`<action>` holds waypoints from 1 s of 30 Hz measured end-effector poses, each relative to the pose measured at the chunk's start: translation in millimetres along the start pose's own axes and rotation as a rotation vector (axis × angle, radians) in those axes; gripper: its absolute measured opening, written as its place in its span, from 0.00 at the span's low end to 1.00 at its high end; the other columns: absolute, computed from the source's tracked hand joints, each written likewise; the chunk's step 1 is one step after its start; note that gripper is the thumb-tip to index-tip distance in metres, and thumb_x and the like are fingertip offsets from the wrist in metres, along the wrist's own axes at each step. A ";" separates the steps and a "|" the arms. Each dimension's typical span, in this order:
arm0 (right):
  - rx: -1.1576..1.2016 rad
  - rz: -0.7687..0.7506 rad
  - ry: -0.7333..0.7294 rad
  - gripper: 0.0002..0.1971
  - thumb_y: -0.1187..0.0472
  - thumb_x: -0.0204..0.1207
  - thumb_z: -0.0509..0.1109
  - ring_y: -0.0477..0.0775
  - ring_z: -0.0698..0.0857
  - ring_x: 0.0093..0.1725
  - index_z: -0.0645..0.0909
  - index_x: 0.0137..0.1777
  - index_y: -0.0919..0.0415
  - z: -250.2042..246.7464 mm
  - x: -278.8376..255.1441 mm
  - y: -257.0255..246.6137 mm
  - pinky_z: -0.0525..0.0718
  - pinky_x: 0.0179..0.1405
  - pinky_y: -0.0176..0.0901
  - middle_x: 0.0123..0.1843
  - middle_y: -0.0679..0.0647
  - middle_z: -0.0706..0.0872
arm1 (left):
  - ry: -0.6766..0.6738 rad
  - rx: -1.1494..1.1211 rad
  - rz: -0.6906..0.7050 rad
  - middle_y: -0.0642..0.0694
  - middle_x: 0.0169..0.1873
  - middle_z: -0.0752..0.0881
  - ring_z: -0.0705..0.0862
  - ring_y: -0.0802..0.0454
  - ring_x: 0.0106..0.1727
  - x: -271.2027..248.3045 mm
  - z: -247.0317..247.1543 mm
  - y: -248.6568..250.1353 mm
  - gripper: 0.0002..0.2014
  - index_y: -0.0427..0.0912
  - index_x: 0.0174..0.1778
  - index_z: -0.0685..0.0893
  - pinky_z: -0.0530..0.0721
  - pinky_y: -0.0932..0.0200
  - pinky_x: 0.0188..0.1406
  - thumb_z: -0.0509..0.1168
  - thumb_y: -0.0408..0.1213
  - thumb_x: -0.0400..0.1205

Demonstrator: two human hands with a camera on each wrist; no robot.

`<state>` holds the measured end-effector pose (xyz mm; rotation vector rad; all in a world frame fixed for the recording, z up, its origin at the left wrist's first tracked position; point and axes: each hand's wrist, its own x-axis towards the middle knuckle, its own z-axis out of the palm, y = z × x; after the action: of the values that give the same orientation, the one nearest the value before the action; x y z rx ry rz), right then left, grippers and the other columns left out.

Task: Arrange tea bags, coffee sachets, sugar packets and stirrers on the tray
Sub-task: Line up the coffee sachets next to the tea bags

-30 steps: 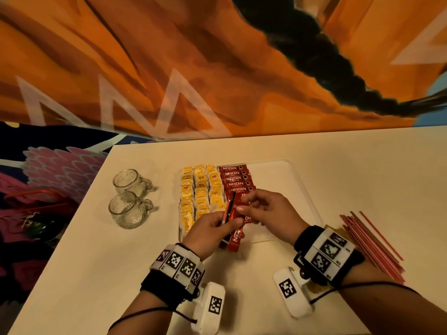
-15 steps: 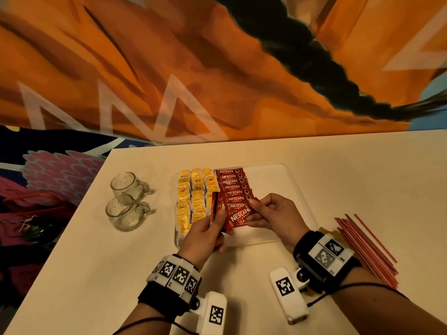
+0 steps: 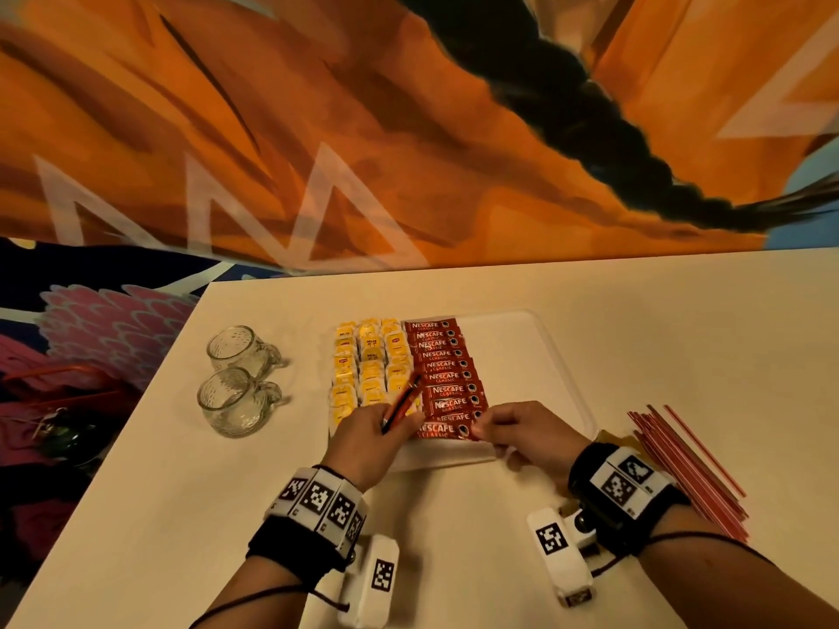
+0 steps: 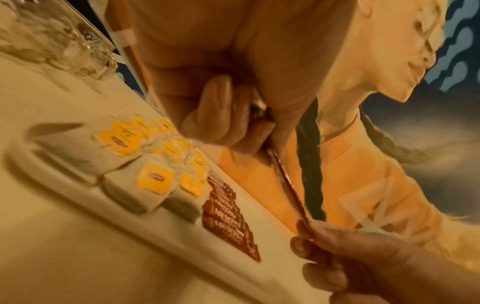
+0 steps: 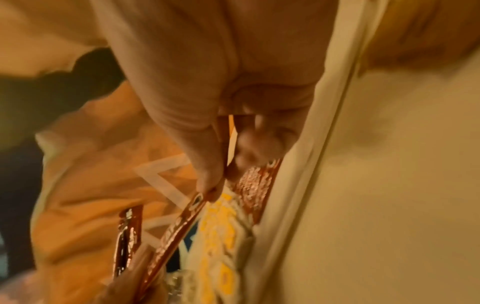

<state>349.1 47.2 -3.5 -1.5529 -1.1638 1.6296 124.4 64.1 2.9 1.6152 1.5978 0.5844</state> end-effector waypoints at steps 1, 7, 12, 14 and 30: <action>-0.096 0.007 0.029 0.06 0.60 0.76 0.74 0.43 0.74 0.25 0.89 0.42 0.62 -3.3 -0.5 3.2 0.72 0.23 0.35 0.25 0.45 0.81 | -0.077 -0.001 -0.024 0.51 0.24 0.77 0.74 0.53 0.26 -0.6 1.4 -5.1 0.18 0.46 0.30 0.78 0.69 0.57 0.29 0.66 0.55 0.79; -0.310 0.048 0.210 0.09 0.55 0.73 0.77 0.40 0.83 0.33 0.91 0.44 0.62 -16.4 9.7 22.6 0.76 0.30 0.31 0.35 0.49 0.90 | -0.080 -0.179 -0.213 0.49 0.26 0.78 0.70 0.53 0.23 -4.6 2.3 -19.7 0.21 0.41 0.43 0.79 0.65 0.64 0.19 0.59 0.58 0.82; -0.457 0.105 0.255 0.10 0.51 0.70 0.79 0.49 0.86 0.42 0.90 0.36 0.58 -22.3 27.9 28.3 0.77 0.36 0.36 0.37 0.50 0.89 | -0.054 -0.364 -0.276 0.46 0.23 0.79 0.66 0.54 0.19 -2.6 -7.2 -30.8 0.11 0.40 0.40 0.73 0.60 0.65 0.20 0.51 0.39 0.85; -0.477 0.121 0.268 0.11 0.51 0.69 0.80 0.47 0.83 0.38 0.89 0.34 0.59 -21.9 32.2 26.1 0.74 0.32 0.35 0.33 0.49 0.87 | -0.048 -0.407 -0.263 0.46 0.23 0.81 0.67 0.53 0.20 -2.8 -8.1 -34.9 0.09 0.39 0.42 0.74 0.61 0.65 0.20 0.52 0.36 0.85; -0.608 0.240 0.390 0.28 0.36 0.65 0.77 0.51 0.77 0.27 0.73 0.26 0.59 -16.3 43.6 16.2 0.71 0.29 0.41 0.25 0.52 0.78 | -0.120 -0.493 -0.231 0.47 0.30 0.86 0.72 0.50 0.24 4.4 -5.0 -35.6 0.10 0.40 0.47 0.81 0.68 0.61 0.18 0.57 0.41 0.87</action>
<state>361.4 81.6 -36.7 -2.3427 -1.3578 1.0650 99.0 66.2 -22.8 1.0664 1.3903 0.6795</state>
